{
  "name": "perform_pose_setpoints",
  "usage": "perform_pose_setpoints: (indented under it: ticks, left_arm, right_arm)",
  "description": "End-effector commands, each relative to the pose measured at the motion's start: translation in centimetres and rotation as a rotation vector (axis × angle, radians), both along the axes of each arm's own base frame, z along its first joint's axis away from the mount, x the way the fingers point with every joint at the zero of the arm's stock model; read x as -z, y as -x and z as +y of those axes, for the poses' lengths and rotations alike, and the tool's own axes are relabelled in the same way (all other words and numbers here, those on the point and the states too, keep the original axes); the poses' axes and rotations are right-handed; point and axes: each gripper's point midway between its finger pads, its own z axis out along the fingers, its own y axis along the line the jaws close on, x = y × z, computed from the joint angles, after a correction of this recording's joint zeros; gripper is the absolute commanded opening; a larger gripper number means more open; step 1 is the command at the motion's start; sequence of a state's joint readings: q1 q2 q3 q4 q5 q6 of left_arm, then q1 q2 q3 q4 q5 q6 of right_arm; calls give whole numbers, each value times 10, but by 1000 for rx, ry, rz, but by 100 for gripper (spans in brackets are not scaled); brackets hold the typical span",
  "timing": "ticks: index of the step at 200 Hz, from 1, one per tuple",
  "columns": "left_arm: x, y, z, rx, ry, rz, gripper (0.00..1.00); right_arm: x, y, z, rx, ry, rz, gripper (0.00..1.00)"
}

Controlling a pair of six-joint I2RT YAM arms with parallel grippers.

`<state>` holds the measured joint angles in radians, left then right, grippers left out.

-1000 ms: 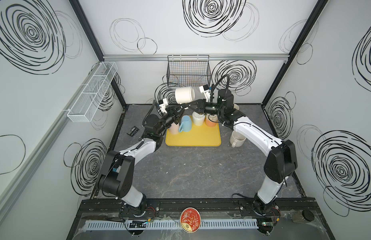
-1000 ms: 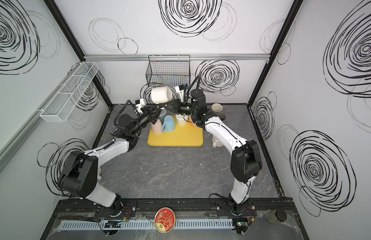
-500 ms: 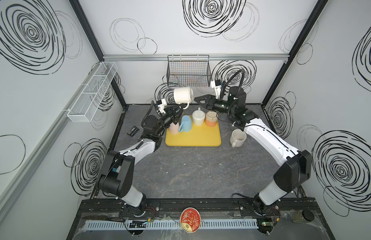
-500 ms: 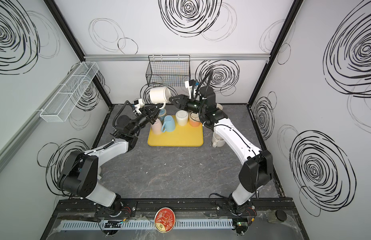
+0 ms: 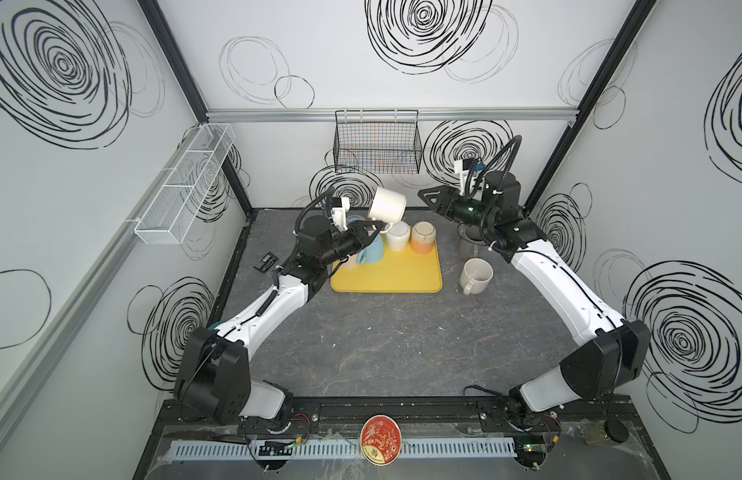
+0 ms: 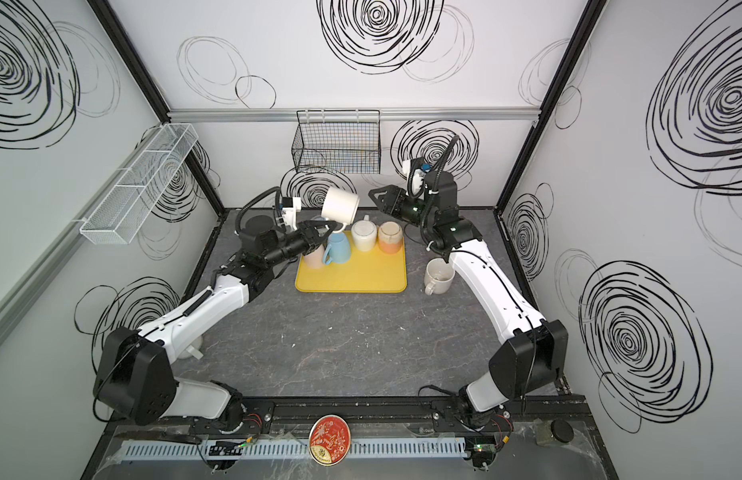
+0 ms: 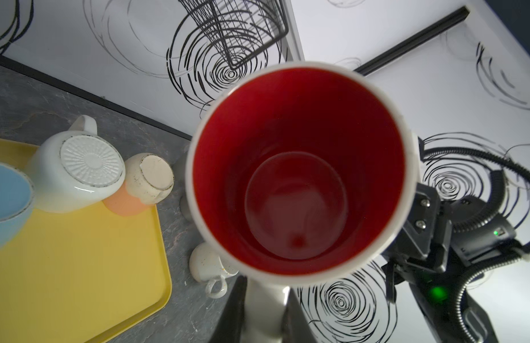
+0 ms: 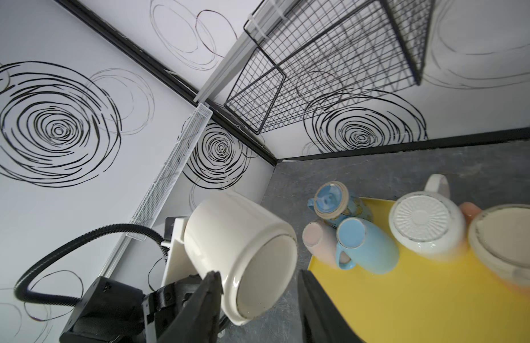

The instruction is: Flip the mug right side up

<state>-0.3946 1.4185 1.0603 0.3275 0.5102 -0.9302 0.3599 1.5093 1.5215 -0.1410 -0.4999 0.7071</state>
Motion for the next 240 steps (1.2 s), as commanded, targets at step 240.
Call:
perform_pose_setpoints:
  ticks: [240]
  left_arm:
    - [181,150,-279,356,-941,-592,0]
  right_arm:
    - [156,118,-223,516,529,653,31]
